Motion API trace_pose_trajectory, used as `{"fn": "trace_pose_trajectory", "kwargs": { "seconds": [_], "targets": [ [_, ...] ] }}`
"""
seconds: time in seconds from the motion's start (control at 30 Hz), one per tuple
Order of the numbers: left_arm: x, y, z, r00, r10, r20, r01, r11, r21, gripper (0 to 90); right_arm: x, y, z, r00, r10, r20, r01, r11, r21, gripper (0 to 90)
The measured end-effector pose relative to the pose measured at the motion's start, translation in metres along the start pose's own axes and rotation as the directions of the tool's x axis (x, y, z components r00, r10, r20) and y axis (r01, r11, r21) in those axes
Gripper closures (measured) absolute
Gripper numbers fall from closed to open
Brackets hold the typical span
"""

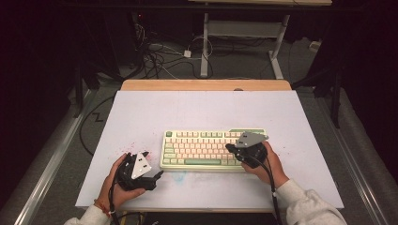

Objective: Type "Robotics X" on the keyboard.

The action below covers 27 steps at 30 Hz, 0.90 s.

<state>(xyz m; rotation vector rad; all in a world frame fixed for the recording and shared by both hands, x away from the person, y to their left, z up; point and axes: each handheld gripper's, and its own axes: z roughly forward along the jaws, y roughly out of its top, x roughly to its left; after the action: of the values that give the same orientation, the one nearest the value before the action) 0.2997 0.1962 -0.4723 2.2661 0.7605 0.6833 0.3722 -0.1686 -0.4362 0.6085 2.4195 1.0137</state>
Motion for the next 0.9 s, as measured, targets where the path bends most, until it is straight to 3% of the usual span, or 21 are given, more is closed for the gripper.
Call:
{"fn": "trace_pose_trajectory", "kwargs": {
  "seconds": [0.2,0.47,0.7,0.9],
  "targets": [
    [0.000,-0.001,0.000,1.0000,0.002,0.008,-0.002,1.0000,0.006,17.6,-0.002,0.010,0.023,1.0000,-0.005,-0.002,0.005,0.999,0.039,90.0],
    [-0.001,-0.001,0.001,0.9999,0.010,0.014,-0.010,0.9999,0.013,17.6,-0.004,0.013,0.038,0.9999,-0.005,0.012,0.004,0.996,0.085,90.0],
    [-0.002,-0.001,0.002,0.9997,0.015,0.018,-0.015,0.9997,0.021,17.6,-0.005,0.013,0.041,0.9999,-0.005,0.015,0.003,0.996,0.090,90.0],
    [-0.002,-0.001,0.002,0.9996,0.017,0.023,-0.017,0.9996,0.023,17.5,-0.004,0.015,0.042,0.9998,-0.006,0.021,0.004,0.992,0.126,90.0]
  ]
}}
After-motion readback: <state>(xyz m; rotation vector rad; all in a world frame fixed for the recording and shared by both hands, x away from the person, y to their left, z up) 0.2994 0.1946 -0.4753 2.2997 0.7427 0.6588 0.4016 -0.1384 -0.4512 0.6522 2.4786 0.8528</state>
